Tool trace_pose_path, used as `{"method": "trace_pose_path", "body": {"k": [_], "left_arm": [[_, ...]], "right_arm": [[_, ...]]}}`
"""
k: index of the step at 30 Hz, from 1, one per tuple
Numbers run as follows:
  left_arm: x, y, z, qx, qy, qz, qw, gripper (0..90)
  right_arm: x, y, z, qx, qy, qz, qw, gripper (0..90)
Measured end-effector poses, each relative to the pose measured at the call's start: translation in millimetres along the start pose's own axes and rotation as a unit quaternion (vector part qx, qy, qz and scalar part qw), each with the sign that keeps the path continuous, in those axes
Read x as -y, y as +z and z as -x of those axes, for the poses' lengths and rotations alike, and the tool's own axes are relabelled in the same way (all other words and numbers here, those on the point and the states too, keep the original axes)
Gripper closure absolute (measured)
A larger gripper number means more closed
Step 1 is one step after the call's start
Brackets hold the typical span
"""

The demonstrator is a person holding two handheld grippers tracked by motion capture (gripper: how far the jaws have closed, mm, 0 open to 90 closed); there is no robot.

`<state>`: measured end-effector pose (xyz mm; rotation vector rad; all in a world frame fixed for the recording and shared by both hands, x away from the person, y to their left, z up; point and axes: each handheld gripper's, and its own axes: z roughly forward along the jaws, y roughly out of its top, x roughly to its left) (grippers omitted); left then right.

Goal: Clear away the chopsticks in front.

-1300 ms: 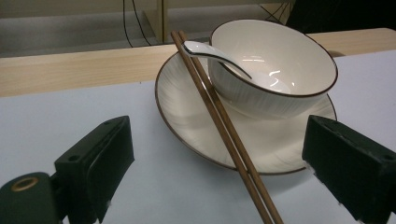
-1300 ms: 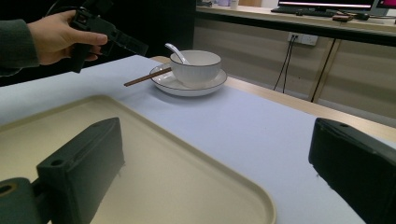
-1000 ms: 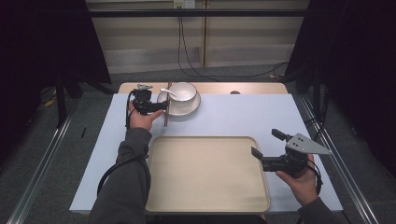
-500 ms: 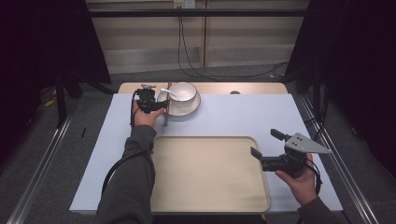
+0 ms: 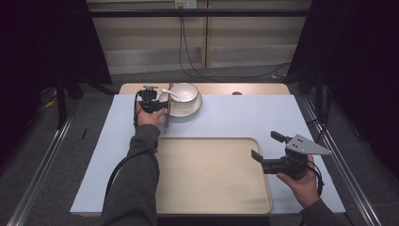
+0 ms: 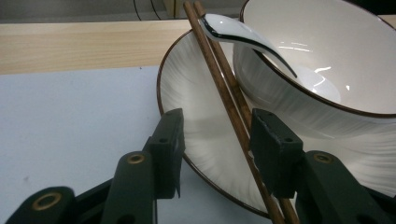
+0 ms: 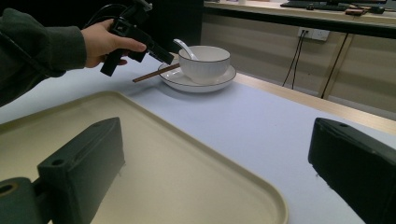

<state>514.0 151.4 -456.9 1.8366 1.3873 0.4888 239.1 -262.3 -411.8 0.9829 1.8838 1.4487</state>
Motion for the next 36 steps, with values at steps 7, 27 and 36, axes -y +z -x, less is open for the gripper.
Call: {"method": "trace_pose_path", "body": {"k": [7, 27, 36], "left_arm": [[-0.5, 2.9, -1.2, 0.012, -0.013, -0.006, 0.9998, 58.1], [-3.7, 15.8, 5.9, -0.017, -0.041, -0.04, 0.9982, 79.8], [-4.8, 8.6, 3.3, -0.03, -0.071, -0.037, 0.9963, 84.9]], "right_arm": [[1.1, -3.9, 2.2, 0.006, 0.002, 0.001, 1.0, 3.1], [5.2, -14.1, 4.1, 0.016, 0.013, -0.003, 0.9998, 3.1], [5.5, -15.1, 4.9, 0.02, 0.014, -0.003, 0.9997, 3.0]]}}
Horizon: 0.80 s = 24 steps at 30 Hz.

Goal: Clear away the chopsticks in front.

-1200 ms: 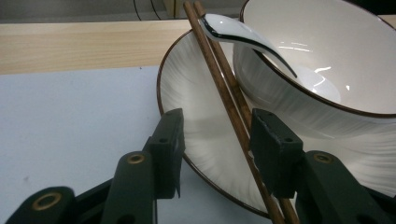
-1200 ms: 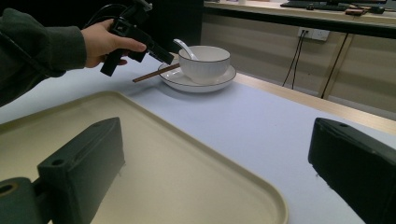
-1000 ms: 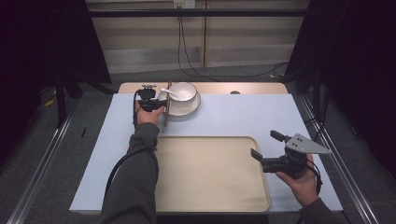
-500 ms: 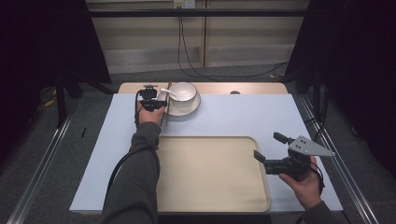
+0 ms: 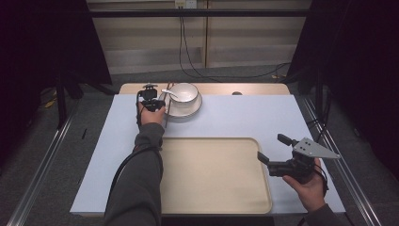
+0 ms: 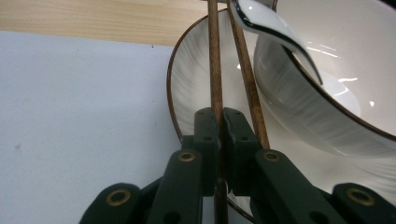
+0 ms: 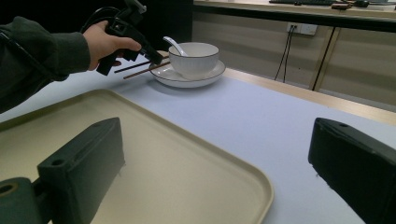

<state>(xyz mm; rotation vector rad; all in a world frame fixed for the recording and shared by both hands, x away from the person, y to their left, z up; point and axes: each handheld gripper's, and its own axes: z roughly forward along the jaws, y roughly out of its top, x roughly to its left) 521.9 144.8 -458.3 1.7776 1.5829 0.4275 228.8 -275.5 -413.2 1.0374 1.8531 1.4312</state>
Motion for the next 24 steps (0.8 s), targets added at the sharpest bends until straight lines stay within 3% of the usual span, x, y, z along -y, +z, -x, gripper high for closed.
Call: {"method": "trace_pose_path", "body": {"k": [7, 14, 21, 24], "left_arm": [[2.4, -18.2, 1.8, -0.002, -0.024, 0.013, 0.9996, 85.0], [17.4, -37.5, 0.7, 0.006, -0.046, 0.015, 0.9988, 85.1], [31.6, -57.1, 3.7, 0.006, -0.041, 0.005, 0.9991, 85.2], [36.4, -65.7, 3.9, 0.006, -0.049, 0.003, 0.9988, 85.2]], "right_arm": [[0.1, -0.6, 1.6, 0.005, 0.005, 0.004, 1.0, 2.9], [0.1, -0.4, 0.6, 0.004, 0.0, 0.001, 1.0, 2.8], [-0.2, -0.4, 0.9, 0.006, 0.005, 0.005, 1.0, 2.9], [-0.3, -0.7, 0.9, 0.002, 0.0, 0.006, 1.0, 2.9]]}}
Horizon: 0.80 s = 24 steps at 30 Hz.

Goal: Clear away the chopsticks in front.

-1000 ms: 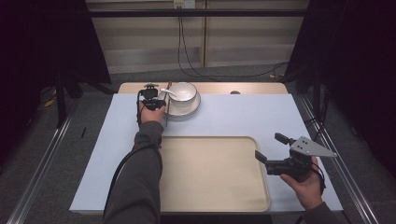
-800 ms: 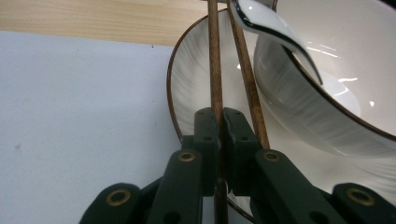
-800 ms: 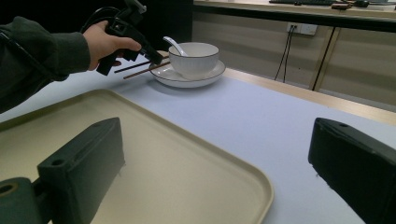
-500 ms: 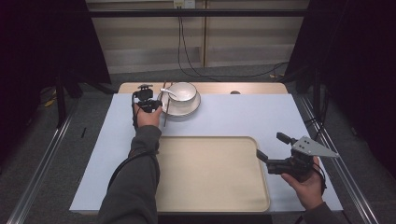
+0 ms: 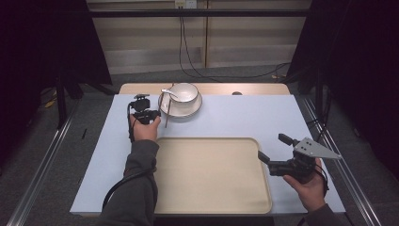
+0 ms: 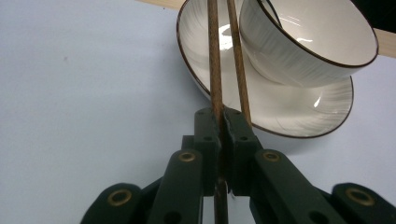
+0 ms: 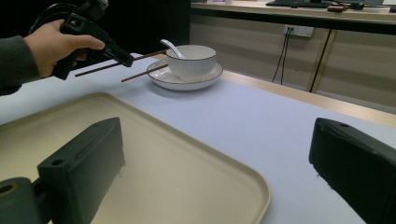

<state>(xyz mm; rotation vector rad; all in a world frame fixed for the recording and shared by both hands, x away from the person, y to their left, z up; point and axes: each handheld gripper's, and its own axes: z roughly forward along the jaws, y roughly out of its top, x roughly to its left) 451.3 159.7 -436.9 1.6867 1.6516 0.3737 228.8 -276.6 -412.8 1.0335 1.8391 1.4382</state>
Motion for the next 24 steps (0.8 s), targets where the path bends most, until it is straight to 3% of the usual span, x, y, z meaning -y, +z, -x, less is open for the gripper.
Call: {"method": "trace_pose_path", "body": {"k": [16, 24], "left_arm": [[40.5, -50.3, 4.9, 0.023, -0.001, 0.014, 0.9996, 85.2], [68.1, -77.1, 3.8, 0.037, -0.022, 0.03, 0.9986, 85.2]], "right_arm": [[0.1, 1.8, -0.9, -0.003, -0.002, -0.001, 1.0, 2.9], [0.0, 1.8, -1.4, -0.002, -0.004, -0.002, 1.0, 2.9]]}}
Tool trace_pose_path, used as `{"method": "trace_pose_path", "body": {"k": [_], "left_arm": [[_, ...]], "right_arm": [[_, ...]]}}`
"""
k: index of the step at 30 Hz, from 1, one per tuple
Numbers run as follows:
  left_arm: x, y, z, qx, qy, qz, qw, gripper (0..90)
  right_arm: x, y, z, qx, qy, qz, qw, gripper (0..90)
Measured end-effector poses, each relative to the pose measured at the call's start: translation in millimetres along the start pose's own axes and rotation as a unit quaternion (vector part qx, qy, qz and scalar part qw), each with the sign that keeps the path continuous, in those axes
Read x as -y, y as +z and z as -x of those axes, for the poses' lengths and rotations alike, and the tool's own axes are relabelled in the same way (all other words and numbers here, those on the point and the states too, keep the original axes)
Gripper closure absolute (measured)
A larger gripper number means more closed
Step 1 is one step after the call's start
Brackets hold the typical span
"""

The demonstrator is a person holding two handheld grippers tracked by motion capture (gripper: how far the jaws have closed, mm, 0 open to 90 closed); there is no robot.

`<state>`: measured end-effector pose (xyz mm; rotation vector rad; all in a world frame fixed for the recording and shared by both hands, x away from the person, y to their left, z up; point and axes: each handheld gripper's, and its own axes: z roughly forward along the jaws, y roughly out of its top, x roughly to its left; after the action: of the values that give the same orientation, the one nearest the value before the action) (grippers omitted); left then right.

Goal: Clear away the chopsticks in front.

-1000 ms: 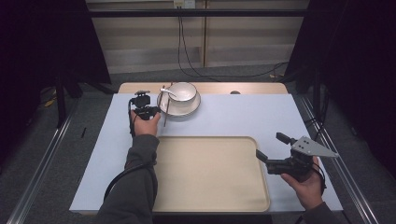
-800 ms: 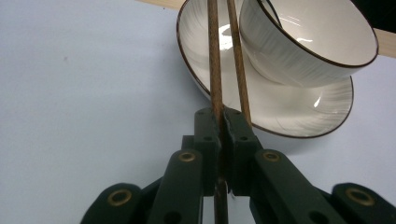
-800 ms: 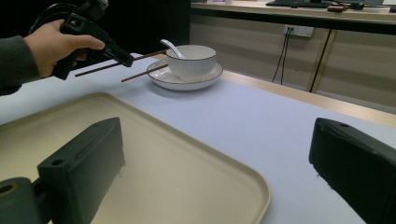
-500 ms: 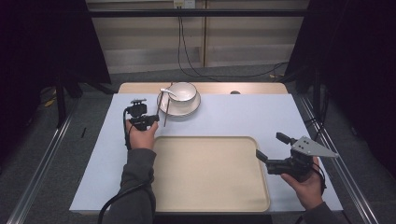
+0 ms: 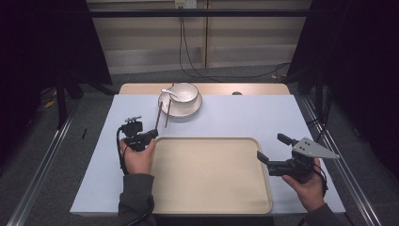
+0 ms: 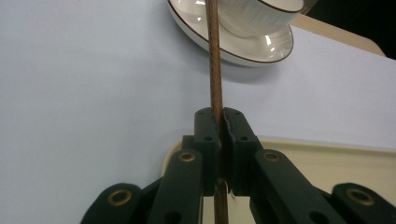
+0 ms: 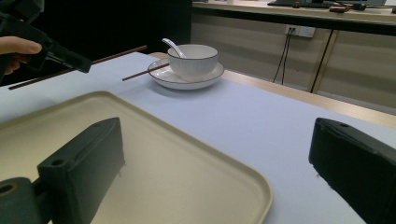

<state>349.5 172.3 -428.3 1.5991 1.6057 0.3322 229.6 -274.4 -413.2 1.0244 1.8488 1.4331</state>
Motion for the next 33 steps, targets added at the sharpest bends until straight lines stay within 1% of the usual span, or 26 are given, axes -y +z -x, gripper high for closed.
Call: {"method": "trace_pose_path", "body": {"k": [1, 2, 4, 5, 6, 7, 8, 10, 11, 12, 14, 16, 17, 18, 19, 20, 21, 23, 24, 25, 26, 27, 29, 30, 32, 33], "left_arm": [[3.1, -2.7, -0.2, 0.006, -0.005, 0.004, 1.0, 85.2], [5.9, -6.0, -0.4, 0.008, -0.003, 0.004, 1.0, 85.2], [12.6, -12.1, 1.1, 0.016, -0.012, 0.006, 0.9998, 85.2], [14.5, -14.1, 1.4, 0.015, -0.008, 0.006, 0.9998, 85.2], [17.6, -16.4, 2.7, 0.017, -0.011, 0.009, 0.9998, 85.2], [20.6, -19.2, 3.3, 0.02, -0.009, 0.01, 0.9997, 85.1], [23.7, -21.6, 4.6, 0.024, -0.013, 0.011, 0.9996, 85.1], [31.4, -27.3, 6.7, 0.026, -0.004, 0.012, 0.9996, 85.1], [34.1, -28.9, 6.9, 0.029, -0.004, 0.009, 0.9995, 85.1], [37.9, -31.3, 7.7, 0.034, -0.01, 0.007, 0.9994, 85.1], [44.6, -36.5, 8.4, 0.029, -0.005, 0.009, 0.9995, 85.1], [51.2, -41.8, 9.3, 0.032, -0.009, 0.009, 0.9994, 85.1], [53.2, -43.4, 9.0, 0.027, -0.002, 0.009, 0.9996, 85.1], [56.4, -45.0, 10.9, 0.025, -0.005, 0.009, 0.9996, 85.1], [59.4, -46.5, 10.4, 0.027, 0.0, 0.007, 0.9996, 85.1], [62.5, -47.1, 10.9, 0.031, -0.002, 0.005, 0.9995, 85.1], [66.1, -47.9, 10.8, 0.032, 0.003, -0.001, 0.9995, 85.1], [72.1, -48.2, 12.1, 0.04, -0.003, -0.004, 0.9992, 85.1], [75.1, -49.0, 12.5, 0.037, -0.001, -0.009, 0.9993, 85.1], [78.5, -48.9, 13.3, 0.036, 0.001, -0.009, 0.9993, 85.1], [81.0, -49.5, 13.0, 0.038, 0.001, -0.016, 0.9992, 85.1], [84.5, -49.7, 13.6, 0.037, -0.002, -0.018, 0.9991, 85.2], [88.9, -50.2, 13.5, 0.035, -0.001, -0.021, 0.9992, 85.2], [91.9, -49.7, 13.3, 0.038, -0.006, -0.023, 0.999, 85.1], [95.7, -49.3, 12.8, 0.037, -0.009, -0.027, 0.9989, 85.2], [97.4, -49.0, 11.9, 0.035, -0.005, -0.031, 0.9989, 85.1]], "right_arm": [[-0.1, -0.2, 0.0, 0.0, -0.001, -0.001, 1.0, 2.9], [-0.1, -0.1, -0.2, 0.001, -0.001, 0.001, 1.0, 2.9], [-0.5, 0.1, -0.9, 0.0, 0.001, 0.004, 1.0, 2.9], [-0.6, 0.0, -1.3, 0.001, 0.001, 0.002, 1.0, 2.9], [-0.8, -0.3, -1.5, 0.002, 0.001, 0.002, 1.0, 2.9], [-0.8, 0.2, -1.8, -0.001, -0.001, 0.004, 1.0, 2.9], [-0.8, 0.2, -1.8, -0.001, -0.001, 0.004, 1.0, 2.9], [-0.7, -0.1, -2.2, -0.004, -0.002, 0.003, 1.0, 2.9], [-0.6, 0.0, -2.5, -0.005, -0.003, 0.003, 1.0, 2.9], [-0.6, 0.0, -2.5, -0.005, -0.003, 0.003, 1.0, 2.9], [-0.6, 0.1, -3.0, -0.005, -0.001, 0.003, 1.0, 2.9], [-0.7, -0.2, -3.3, -0.003, -0.002, 0.003, 1.0, 2.9], [-0.7, -0.1, -3.5, -0.004, -0.002, 0.003, 1.0, 2.9], [-0.7, -0.1, -3.5, -0.004, -0.002, 0.003, 1.0, 2.9], [-0.7, -0.1, -3.5, -0.005, -0.005, 0.003, 1.0, 3.0], [-0.7, 0.2, -4.0, -0.007, -0.005, 0.003, 1.0, 3.0], [-0.7, 0.2, -4.0, -0.007, -0.005, 0.003, 1.0, 3.0], [-1.0, -0.1, -4.6, -0.004, -0.007, 0.001, 1.0, 3.0], [-1.1, 0.1, -4.8, -0.003, -0.006, 0.002, 1.0, 3.0], [-1.1, 0.0, -4.9, -0.003, -0.005, 0.002, 1.0, 3.0], [-1.1, 0.0, -4.7, -0.003, -0.006, 0.003, 1.0, 3.0], [-1.1, 0.1, -4.7, -0.003, -0.006, 0.003, 1.0, 3.0], [-0.9, -0.1, -4.3, -0.005, -0.006, 0.001, 1.0, 3.0], [-0.9, -0.1, -4.5, -0.003, -0.006, 0.0, 1.0, 3.0], [-1.0, 0.1, -4.9, -0.004, -0.005, 0.001, 1.0, 3.0], [-1.0, 0.1, -4.9, -0.005, -0.006, 0.001, 1.0, 3.0]]}}
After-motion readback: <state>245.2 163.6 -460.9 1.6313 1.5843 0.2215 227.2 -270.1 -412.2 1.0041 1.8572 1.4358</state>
